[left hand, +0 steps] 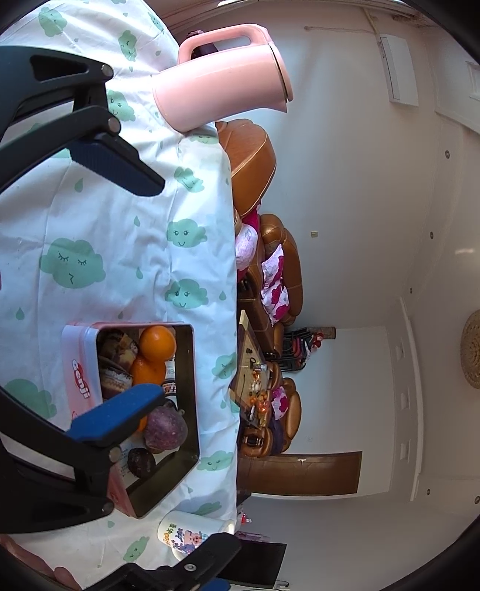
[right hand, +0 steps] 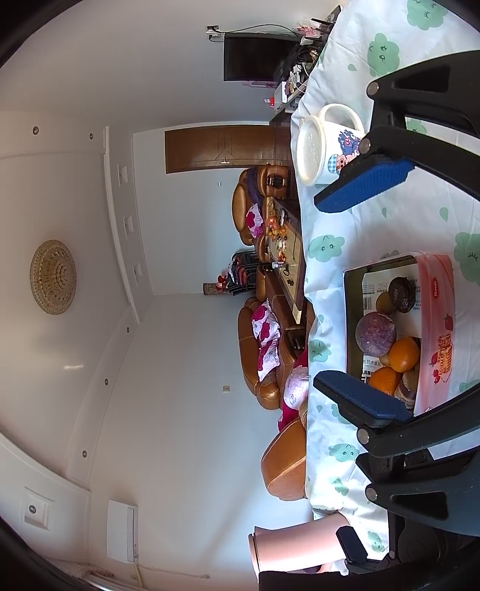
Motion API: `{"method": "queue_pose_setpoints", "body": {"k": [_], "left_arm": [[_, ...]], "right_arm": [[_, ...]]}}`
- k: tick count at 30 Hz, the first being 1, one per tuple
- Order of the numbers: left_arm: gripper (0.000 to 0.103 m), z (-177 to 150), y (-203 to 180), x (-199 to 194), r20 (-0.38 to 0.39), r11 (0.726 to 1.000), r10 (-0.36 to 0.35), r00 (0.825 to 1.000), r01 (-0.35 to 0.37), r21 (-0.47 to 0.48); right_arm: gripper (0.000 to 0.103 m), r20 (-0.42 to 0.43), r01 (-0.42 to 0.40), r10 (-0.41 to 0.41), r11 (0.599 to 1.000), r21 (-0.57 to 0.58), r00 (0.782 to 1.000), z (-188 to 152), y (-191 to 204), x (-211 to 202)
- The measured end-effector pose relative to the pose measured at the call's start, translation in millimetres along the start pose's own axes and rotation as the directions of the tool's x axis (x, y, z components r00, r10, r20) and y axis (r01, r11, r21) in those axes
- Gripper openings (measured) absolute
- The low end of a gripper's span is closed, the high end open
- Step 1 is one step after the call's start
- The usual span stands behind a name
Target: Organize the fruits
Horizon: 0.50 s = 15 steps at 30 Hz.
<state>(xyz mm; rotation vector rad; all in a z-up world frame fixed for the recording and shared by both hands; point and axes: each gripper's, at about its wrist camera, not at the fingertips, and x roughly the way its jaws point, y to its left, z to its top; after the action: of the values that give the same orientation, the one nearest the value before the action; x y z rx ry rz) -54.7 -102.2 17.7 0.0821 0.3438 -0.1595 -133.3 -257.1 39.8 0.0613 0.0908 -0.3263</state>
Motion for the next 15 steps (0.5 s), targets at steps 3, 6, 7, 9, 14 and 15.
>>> {"method": "queue_pose_setpoints", "body": {"k": [3,6,7,9,14,15], "left_arm": [[0.103,0.2,-1.8,0.7,0.002,1.0,0.0,1.0,0.0,0.008],[0.103,0.7,-1.3,0.9,-0.002,1.0,0.008,1.0,-0.008,0.006],[0.103,1.0,-0.7,1.2,-0.004,1.0,0.01,1.0,-0.01,0.003],[0.103,1.0,0.6,2.1,-0.01,1.0,0.012,1.0,-0.012,-0.003],[0.103,1.4,3.4,4.2,-0.019,1.0,0.007,1.0,-0.007,-0.014],[0.103,1.2,3.7,4.3,-0.02,1.0,0.006,1.0,-0.007,-0.015]], "right_arm": [[0.089,-0.003,0.004,-0.004,1.0,0.003,1.0,0.5,-1.6,1.4],[0.089,-0.003,0.004,-0.004,1.0,0.004,1.0,0.8,-1.1,1.1],[0.089,-0.003,0.004,-0.004,1.0,0.003,1.0,0.7,-1.2,1.1],[0.089,-0.003,0.003,-0.003,1.0,0.002,1.0,0.5,-1.7,0.8],[0.089,-0.005,0.003,-0.003,1.0,0.002,1.0,0.5,-1.2,0.4],[0.089,-0.005,0.002,-0.002,1.0,0.003,1.0,0.5,-1.5,0.0]]}}
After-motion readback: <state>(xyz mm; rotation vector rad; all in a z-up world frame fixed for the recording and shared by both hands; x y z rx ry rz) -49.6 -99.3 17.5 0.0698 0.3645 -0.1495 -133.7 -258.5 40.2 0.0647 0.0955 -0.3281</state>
